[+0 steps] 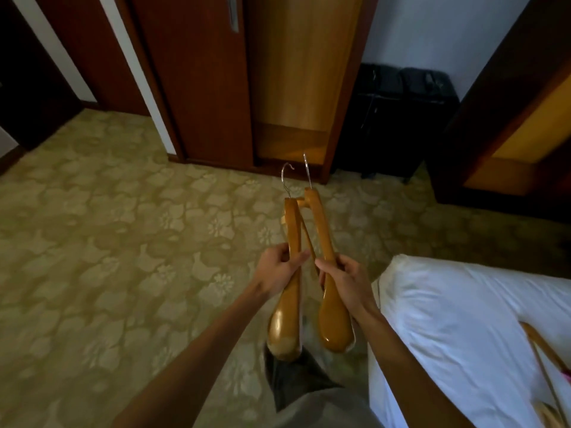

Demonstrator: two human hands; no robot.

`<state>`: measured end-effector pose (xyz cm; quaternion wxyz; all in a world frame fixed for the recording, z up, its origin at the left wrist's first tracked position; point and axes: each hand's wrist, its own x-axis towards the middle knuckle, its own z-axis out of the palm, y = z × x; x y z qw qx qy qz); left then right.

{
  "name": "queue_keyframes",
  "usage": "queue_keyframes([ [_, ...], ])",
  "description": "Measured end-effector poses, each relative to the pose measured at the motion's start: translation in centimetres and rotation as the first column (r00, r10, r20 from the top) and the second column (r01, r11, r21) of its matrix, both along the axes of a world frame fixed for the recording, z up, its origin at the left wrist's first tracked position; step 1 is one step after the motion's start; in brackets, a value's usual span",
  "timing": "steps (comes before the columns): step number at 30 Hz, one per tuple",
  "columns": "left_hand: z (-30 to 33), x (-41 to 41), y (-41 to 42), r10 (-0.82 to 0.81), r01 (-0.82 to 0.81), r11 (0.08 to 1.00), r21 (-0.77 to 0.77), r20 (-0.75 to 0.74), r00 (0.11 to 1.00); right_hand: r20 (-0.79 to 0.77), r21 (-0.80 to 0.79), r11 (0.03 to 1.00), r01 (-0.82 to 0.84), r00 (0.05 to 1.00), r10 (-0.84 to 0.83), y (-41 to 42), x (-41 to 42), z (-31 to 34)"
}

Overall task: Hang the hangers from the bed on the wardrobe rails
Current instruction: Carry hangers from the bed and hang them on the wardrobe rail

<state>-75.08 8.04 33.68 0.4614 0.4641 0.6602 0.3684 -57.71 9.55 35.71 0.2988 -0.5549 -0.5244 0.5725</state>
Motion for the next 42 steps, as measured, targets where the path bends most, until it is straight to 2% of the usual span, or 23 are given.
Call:
queue_keyframes([
  [3, 0.7, -3.1, 8.4, 0.027, -0.027, 0.999, 0.026, -0.025, 0.999, -0.011, 0.049, 0.999, 0.006, 1.0, -0.005, 8.5, -3.5, 0.5],
  [8, 3.4, -8.8, 20.3, 0.026, -0.026, 1.0, -0.001, -0.022, 0.999, -0.106, 0.019, 0.999, 0.044, 0.993, -0.041, 20.8, -9.3, 2.4],
  [19, 6.5, -19.1, 43.0, 0.035, -0.037, 0.995, 0.097, 0.022, 0.999, -0.086, 0.139, 0.99, -0.004, 0.996, 0.016, 44.7, -20.0, 5.3],
  [23, 7.3, -23.2, 53.1, 0.051, -0.063, 0.989, 0.133, 0.094, 0.994, -0.102, 0.172, 0.985, 0.021, 0.995, -0.003, 54.4, -24.1, 5.7],
  [31, 11.3, -31.2, 74.6, -0.035, -0.003, 0.98, 0.2, 0.185, 0.982, -0.176, 0.168, 0.978, 0.122, 0.98, -0.092, 74.1, -31.2, 8.9],
  [42, 17.4, -35.4, 97.7, -0.077, 0.046, 0.965, 0.256, 0.113, 0.991, -0.162, 0.247, 0.944, 0.217, 0.97, -0.181, 97.0, -36.4, 13.5],
])
